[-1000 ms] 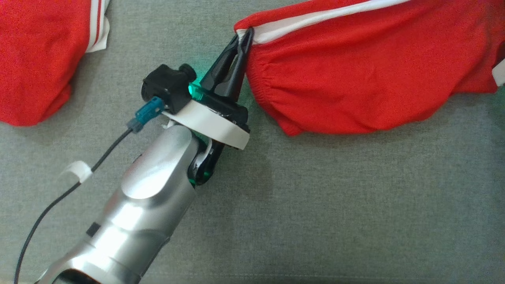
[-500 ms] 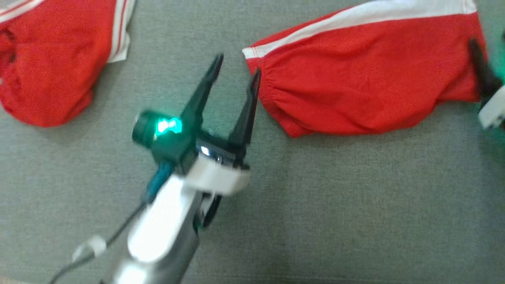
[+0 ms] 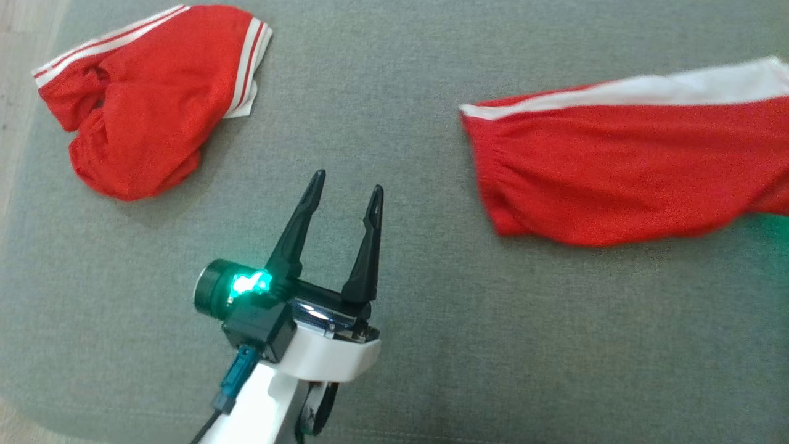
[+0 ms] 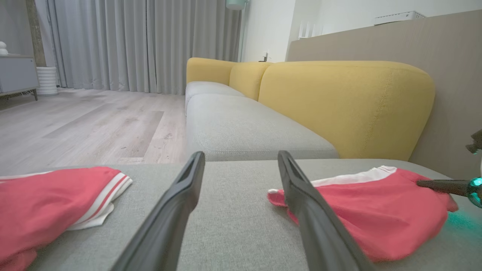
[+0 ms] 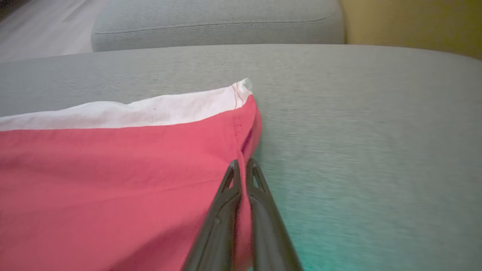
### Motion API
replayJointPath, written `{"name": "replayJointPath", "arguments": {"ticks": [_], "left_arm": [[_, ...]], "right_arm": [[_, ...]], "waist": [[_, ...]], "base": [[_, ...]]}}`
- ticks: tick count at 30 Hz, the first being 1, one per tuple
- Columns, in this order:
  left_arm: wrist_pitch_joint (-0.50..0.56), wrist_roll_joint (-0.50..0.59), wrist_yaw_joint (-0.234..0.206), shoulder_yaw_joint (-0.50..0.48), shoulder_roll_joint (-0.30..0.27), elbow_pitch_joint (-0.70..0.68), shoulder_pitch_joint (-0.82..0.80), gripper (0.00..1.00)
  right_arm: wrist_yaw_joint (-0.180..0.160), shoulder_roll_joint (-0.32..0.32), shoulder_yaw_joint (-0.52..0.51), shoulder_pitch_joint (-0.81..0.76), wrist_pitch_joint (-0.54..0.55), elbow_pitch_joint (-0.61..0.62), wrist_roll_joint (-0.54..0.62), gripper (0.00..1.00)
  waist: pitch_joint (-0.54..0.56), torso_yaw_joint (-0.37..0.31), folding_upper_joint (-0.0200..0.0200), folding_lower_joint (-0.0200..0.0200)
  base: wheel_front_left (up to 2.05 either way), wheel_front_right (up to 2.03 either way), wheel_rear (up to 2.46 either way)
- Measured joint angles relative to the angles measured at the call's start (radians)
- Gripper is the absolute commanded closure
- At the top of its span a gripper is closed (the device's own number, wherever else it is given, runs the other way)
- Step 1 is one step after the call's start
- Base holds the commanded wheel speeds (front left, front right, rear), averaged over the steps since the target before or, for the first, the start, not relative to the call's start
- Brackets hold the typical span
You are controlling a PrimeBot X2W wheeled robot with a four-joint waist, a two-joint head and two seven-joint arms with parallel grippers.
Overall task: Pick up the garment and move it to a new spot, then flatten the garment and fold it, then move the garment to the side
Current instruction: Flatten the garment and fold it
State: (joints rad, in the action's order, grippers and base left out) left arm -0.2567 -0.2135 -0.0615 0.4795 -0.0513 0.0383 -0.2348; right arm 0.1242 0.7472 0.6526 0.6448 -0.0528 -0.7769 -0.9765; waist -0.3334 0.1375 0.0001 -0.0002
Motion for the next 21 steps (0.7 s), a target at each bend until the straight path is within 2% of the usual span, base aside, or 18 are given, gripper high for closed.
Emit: {"name": "replayJointPath", "arguments": {"ticks": [5,10,12,17,18,21], "left_arm": [[0.0,0.016,0.0,-0.026,0.0,-0.013,0.0,0.0],[0.0,0.021,-0.006,-0.045,0.001,-0.013,0.002,0.0],[0.0,0.021,-0.021,-0.066,0.0,-0.013,0.019,0.0],[0.0,0.022,-0.023,-0.077,0.0,-0.008,0.04,0.0],[0.0,0.022,-0.023,-0.077,0.0,-0.008,0.04,0.0],[0.0,0.03,-0.021,-0.091,0.0,-0.007,0.04,0.0]], "right_arm": [[0.0,0.068,0.002,-0.007,-0.025,-0.016,0.008,1.0],[0.0,0.067,0.002,0.037,-0.07,0.041,0.043,1.0],[0.0,0.044,0.019,0.077,-0.094,0.126,0.083,1.0],[0.0,-0.028,0.062,0.102,-0.095,0.292,0.176,1.0],[0.0,-0.028,0.062,0.102,-0.095,0.292,0.176,1.0],[0.0,-0.095,0.097,0.102,-0.057,0.37,0.228,1.0]], "waist": [[0.014,-0.022,0.0,0.0003],[0.022,-0.058,0.0,0.0002],[0.034,-0.076,-0.0001,0.0003],[0.055,-0.093,0.0,0.0002],[0.055,-0.093,0.0,0.0002],[0.062,-0.092,0.0,0.0002]], "base": [[0.0,0.0,0.0],[0.0,0.0,0.0],[0.0,0.0,0.0],[0.0,0.0,0.0],[0.0,0.0,0.0],[0.0,0.0,0.0]]}}
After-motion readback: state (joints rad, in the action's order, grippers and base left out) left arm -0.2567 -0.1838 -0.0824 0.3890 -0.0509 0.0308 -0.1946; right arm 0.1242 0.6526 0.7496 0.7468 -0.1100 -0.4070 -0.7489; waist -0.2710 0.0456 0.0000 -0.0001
